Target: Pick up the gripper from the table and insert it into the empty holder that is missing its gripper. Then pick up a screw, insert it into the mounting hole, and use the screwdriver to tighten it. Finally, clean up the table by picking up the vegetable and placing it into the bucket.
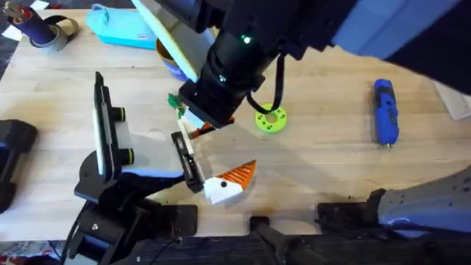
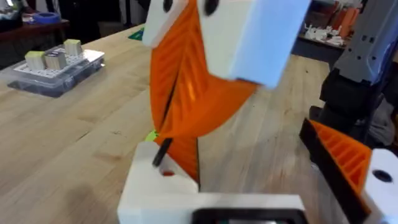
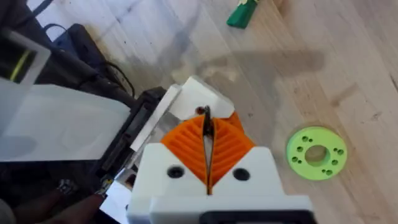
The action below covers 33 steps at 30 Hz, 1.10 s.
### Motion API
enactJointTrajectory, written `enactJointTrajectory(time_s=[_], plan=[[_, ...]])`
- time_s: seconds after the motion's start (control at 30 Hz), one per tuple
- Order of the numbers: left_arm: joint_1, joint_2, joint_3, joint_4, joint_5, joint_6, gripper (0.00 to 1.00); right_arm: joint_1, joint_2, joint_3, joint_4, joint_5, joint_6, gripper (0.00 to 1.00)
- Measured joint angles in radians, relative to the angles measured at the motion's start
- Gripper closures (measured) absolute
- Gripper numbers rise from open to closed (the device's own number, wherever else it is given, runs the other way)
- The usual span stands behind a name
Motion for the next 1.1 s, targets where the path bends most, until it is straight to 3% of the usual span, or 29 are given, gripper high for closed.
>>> enactJointTrajectory(time_s=[1.1], plan=[[0.000, 0.000, 0.000, 0.000, 0.000, 0.000, 0.013, 0.002, 0.007, 0.000, -0.032, -0.036, -0.019, 0.996]])
